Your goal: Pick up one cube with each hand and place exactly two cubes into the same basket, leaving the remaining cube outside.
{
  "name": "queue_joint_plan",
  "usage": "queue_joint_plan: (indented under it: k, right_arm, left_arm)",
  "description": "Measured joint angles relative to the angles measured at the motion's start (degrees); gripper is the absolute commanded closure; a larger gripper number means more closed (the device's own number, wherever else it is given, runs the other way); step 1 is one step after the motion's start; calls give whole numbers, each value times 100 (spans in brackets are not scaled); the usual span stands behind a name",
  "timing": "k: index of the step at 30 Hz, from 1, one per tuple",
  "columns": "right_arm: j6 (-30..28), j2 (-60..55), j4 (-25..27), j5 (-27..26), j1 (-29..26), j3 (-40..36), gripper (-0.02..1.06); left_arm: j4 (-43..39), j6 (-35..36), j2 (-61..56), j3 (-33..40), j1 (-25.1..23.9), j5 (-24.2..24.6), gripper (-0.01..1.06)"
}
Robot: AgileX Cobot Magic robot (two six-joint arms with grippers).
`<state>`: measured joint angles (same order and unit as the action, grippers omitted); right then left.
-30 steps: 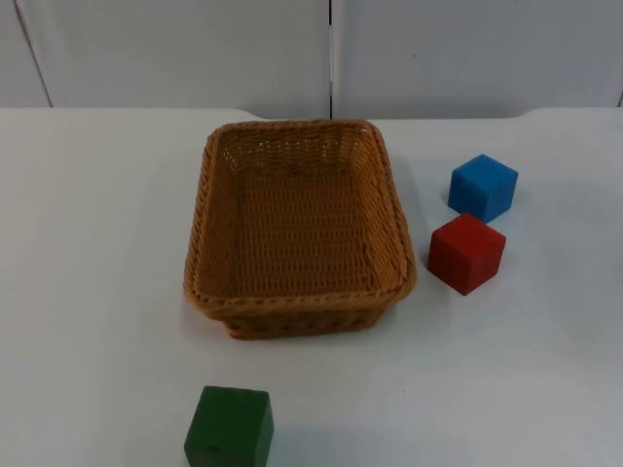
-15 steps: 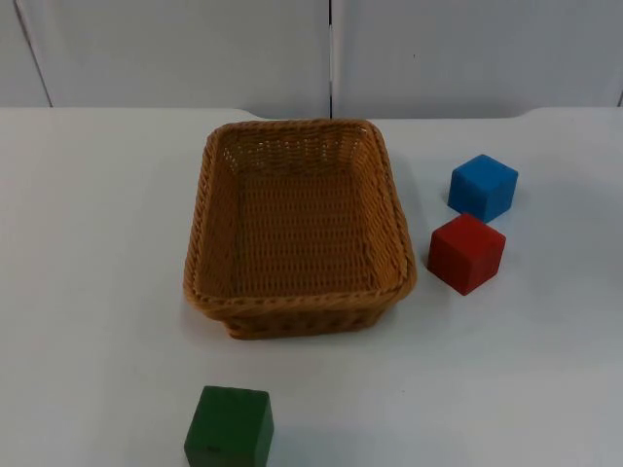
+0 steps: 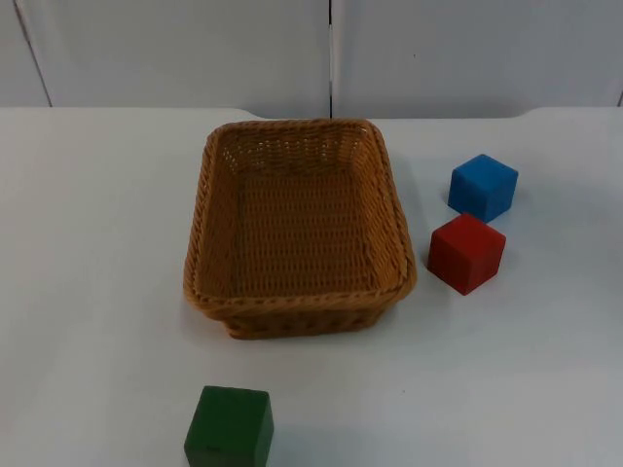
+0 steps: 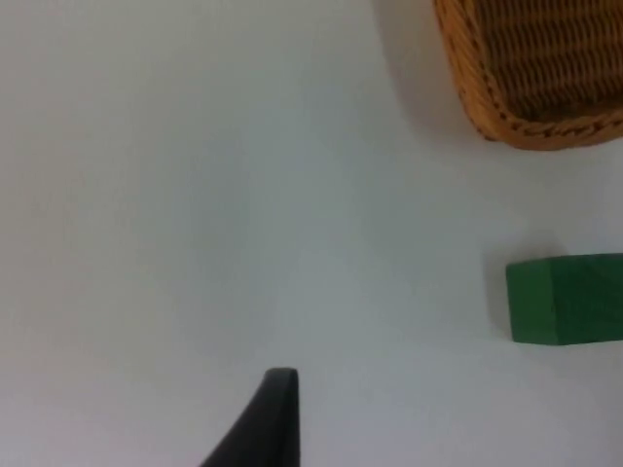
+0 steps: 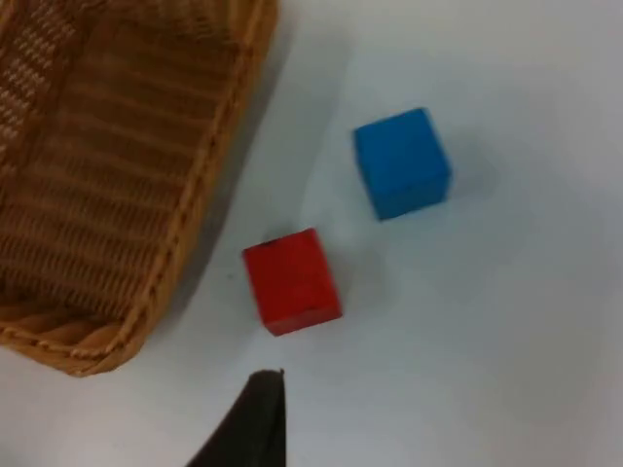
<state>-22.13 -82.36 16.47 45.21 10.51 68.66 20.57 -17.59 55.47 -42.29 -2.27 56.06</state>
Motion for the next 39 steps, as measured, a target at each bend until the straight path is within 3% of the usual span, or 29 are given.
queue_joint_plan:
  k: [7, 12, 28, 39]
  right_arm:
    - [-59, -535, -16, -34, 633, 338, 0]
    - [-82, -1106, -247, -37, 1076, 647, 0]
    - [-82, -2218, -303, -466, 1140, 819, 0]
    - [-62, -2722, -308, -750, 1140, 933, 6]
  left_arm:
    - [212, -129, 209, 0, 466, -154, 0]
    - [234, -56, 404, 0, 1235, -445, 0]
    - [-505, 1125, 1799, 0, 3149, -1335, 0]
    - [-729, 1855, 2855, 0, 3616, -2047, 0]
